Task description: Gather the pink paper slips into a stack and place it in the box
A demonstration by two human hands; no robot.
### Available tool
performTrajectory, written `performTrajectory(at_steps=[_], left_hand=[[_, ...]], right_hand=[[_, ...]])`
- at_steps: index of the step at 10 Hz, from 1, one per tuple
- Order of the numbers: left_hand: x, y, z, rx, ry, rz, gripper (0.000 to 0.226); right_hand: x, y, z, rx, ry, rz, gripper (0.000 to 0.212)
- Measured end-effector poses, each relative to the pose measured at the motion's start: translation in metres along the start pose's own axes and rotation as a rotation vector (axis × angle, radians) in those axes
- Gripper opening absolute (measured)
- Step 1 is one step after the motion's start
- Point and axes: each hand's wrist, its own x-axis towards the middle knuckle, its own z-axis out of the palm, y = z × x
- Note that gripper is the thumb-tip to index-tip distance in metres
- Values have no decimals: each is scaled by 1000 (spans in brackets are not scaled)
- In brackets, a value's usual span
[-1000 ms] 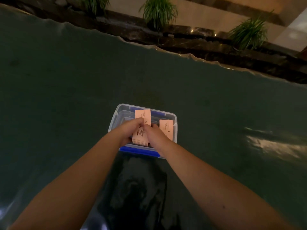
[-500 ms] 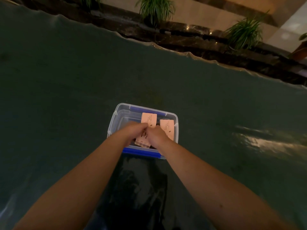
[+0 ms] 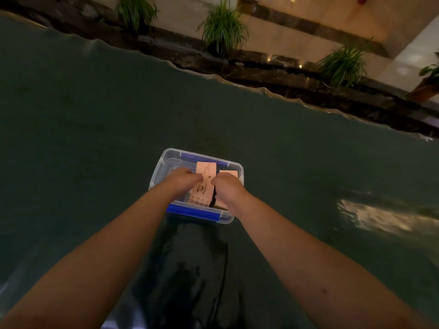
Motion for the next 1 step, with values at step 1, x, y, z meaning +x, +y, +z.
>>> performTrajectory(at_steps=[1], left_hand=[[-20, 9, -2, 98, 94, 76, 14]], right_hand=[[-15, 3, -17, 27, -8, -40, 22]])
